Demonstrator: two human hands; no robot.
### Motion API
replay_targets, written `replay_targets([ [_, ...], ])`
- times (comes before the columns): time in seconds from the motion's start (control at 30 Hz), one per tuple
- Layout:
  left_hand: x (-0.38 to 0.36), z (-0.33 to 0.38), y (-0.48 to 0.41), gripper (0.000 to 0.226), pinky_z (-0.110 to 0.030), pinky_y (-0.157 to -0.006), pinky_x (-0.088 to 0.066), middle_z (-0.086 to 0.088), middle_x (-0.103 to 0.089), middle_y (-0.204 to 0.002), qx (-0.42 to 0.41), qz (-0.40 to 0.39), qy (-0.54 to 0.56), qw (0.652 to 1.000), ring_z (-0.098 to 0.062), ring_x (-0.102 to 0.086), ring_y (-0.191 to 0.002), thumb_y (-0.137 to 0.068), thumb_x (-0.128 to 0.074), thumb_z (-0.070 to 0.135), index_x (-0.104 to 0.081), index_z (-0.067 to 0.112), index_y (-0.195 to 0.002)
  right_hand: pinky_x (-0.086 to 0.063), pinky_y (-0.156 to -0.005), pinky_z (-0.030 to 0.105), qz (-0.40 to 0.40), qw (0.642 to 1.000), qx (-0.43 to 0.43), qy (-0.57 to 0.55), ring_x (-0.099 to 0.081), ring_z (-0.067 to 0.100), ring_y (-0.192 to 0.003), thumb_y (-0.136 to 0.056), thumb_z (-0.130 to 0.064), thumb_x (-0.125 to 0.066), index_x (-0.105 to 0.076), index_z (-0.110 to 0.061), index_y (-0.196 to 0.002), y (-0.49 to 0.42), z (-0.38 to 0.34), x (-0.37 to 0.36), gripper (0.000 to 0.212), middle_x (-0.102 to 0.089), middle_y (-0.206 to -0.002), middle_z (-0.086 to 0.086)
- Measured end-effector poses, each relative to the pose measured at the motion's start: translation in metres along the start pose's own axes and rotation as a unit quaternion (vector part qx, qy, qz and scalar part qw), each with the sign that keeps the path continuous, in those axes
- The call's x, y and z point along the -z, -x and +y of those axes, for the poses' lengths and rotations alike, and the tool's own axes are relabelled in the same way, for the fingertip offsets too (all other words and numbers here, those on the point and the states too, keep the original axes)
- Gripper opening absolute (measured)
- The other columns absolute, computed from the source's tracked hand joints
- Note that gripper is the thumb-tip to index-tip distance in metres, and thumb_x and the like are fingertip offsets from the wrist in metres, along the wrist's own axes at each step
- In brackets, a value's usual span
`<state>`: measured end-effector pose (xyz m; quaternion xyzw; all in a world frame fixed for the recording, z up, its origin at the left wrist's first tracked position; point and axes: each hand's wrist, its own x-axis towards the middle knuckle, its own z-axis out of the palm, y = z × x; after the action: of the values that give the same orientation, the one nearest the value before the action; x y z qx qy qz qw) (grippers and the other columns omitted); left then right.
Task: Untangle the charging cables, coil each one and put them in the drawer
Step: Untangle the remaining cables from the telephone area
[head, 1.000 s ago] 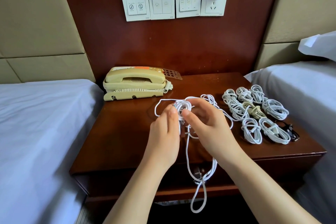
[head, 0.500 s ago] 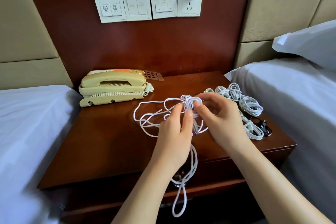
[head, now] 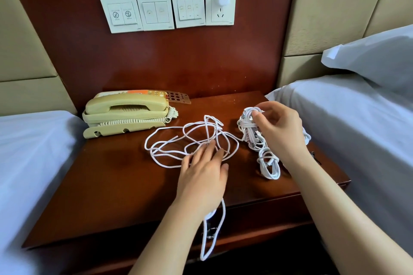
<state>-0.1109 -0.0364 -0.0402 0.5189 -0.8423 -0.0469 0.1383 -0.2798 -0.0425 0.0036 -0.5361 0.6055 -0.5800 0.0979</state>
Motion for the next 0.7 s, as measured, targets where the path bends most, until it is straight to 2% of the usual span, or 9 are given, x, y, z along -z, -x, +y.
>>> replay_targets([
  [0.13, 0.005, -0.023, -0.009, 0.046, -0.033, -0.114, -0.005, 0.009, -0.005, -0.159, 0.037, -0.020, -0.007, 0.999, -0.008, -0.001, -0.145, -0.101, -0.025, 0.038, -0.026, 0.029, -0.146, -0.037, -0.055, 0.008, -0.027, 0.997, 0.002, 0.073, -0.055, 0.002, -0.062, -0.088, -0.023, -0.062, -0.066, -0.021, -0.087, -0.019, 0.003, -0.010, 0.005, -0.060, -0.066, -0.013],
  [0.23, 0.009, -0.038, -0.014, 0.046, -0.035, -0.114, -0.006, 0.008, -0.004, -0.159, 0.054, -0.023, -0.005, 0.998, -0.009, -0.001, -0.145, -0.102, -0.024, 0.037, -0.025, 0.029, -0.147, -0.036, -0.056, 0.007, -0.078, 0.987, -0.018, 0.141, -0.056, 0.005, -0.067, -0.087, -0.026, -0.062, -0.067, -0.020, -0.086, -0.039, 0.006, -0.023, 0.008, -0.061, -0.069, -0.009],
  [0.33, 0.008, -0.047, -0.016, 0.046, -0.035, -0.115, -0.006, 0.008, -0.004, -0.159, 0.064, -0.017, -0.005, 0.998, -0.008, -0.001, -0.145, -0.102, -0.024, 0.037, -0.024, 0.029, -0.147, -0.047, -0.081, 0.031, -0.120, 0.969, -0.040, 0.211, -0.061, 0.021, -0.092, -0.086, -0.031, -0.061, -0.067, -0.024, -0.088, -0.057, 0.011, -0.041, 0.009, -0.067, -0.087, -0.003],
  [0.43, 0.010, -0.057, -0.015, 0.045, -0.036, -0.115, -0.006, 0.008, -0.004, -0.159, 0.087, -0.005, -0.007, 0.996, -0.009, -0.001, -0.145, -0.102, -0.024, 0.037, -0.025, 0.030, -0.147, -0.042, -0.097, 0.041, -0.145, 0.949, -0.055, 0.273, -0.059, 0.026, -0.102, -0.087, -0.032, -0.059, -0.069, -0.024, -0.095, -0.070, 0.010, -0.055, 0.015, -0.068, -0.101, 0.000],
  [0.6, 0.013, -0.073, -0.013, 0.046, -0.037, -0.115, -0.005, 0.008, -0.003, -0.159, 0.134, 0.008, -0.005, 0.991, -0.009, -0.002, -0.146, -0.101, -0.024, 0.035, -0.024, 0.030, -0.147, -0.033, -0.098, 0.040, -0.169, 0.920, -0.066, 0.347, -0.057, 0.029, -0.105, -0.087, -0.031, -0.058, -0.069, -0.020, -0.101, -0.077, 0.015, -0.067, 0.021, -0.066, -0.102, 0.003],
  [0.7, 0.013, -0.075, -0.013, 0.045, -0.037, -0.115, -0.006, 0.007, -0.007, -0.159, 0.137, 0.016, 0.008, 0.990, -0.011, -0.006, -0.145, -0.101, -0.027, 0.035, -0.027, 0.031, -0.146, -0.031, -0.098, 0.040, -0.174, 0.910, -0.067, 0.369, -0.057, 0.028, -0.102, -0.089, -0.033, -0.057, -0.067, -0.017, -0.099, -0.077, 0.018, -0.069, 0.021, -0.061, -0.091, 0.002],
])
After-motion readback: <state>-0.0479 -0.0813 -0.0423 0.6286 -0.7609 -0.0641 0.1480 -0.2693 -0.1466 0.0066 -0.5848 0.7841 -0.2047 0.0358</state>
